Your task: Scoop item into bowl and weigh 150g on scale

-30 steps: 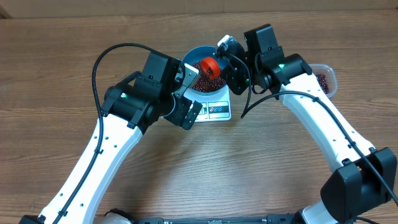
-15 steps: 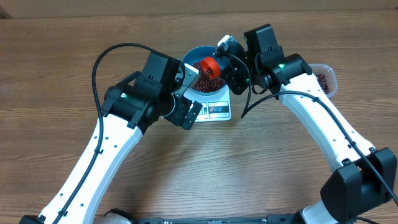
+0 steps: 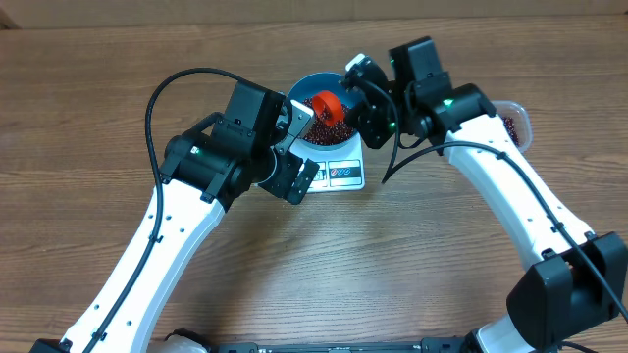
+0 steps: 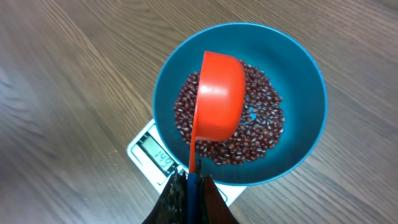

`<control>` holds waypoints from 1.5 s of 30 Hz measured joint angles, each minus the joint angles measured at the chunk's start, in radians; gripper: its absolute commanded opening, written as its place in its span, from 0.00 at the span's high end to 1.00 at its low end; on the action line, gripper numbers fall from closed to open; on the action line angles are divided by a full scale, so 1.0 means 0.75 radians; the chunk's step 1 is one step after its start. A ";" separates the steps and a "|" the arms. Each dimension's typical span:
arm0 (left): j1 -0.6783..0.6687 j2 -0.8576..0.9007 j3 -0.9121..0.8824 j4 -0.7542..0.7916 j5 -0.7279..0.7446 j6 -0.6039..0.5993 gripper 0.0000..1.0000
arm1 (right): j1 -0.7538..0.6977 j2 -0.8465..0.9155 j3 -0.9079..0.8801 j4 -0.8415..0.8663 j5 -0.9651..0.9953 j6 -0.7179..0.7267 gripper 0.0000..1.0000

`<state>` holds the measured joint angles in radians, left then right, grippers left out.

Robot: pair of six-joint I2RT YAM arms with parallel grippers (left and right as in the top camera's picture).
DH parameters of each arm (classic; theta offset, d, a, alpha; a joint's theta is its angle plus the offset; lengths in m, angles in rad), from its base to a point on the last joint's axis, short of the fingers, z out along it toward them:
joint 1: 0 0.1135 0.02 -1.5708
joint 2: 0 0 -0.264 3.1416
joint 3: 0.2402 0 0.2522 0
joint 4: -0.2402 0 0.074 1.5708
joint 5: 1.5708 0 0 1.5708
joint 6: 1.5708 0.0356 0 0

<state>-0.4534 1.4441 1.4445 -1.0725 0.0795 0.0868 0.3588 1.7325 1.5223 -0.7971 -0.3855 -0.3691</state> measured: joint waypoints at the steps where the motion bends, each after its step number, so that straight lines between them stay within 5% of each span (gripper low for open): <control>1: -0.001 0.000 -0.001 0.000 0.000 0.000 0.00 | -0.018 0.000 0.000 0.001 -0.034 0.004 0.96; 18: -0.001 0.000 0.000 0.000 0.000 0.000 0.01 | -0.562 -0.001 0.000 -0.044 -0.718 0.130 0.96; 25: -0.001 0.000 0.000 0.000 0.000 0.000 0.00 | -0.723 -0.043 0.000 -0.097 -0.804 0.142 0.96; 32: -0.001 0.000 -0.001 0.000 0.000 0.000 0.00 | -0.634 -0.117 0.000 -0.105 -0.697 0.142 0.97; 45: -0.001 0.000 -0.001 0.000 0.000 0.000 0.00 | -0.068 -0.132 0.000 -0.034 -0.020 0.124 0.96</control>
<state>-0.4538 1.4441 1.4441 -1.0725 0.0795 0.0868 0.3077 1.6337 1.5223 -0.8223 -0.4007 -0.2760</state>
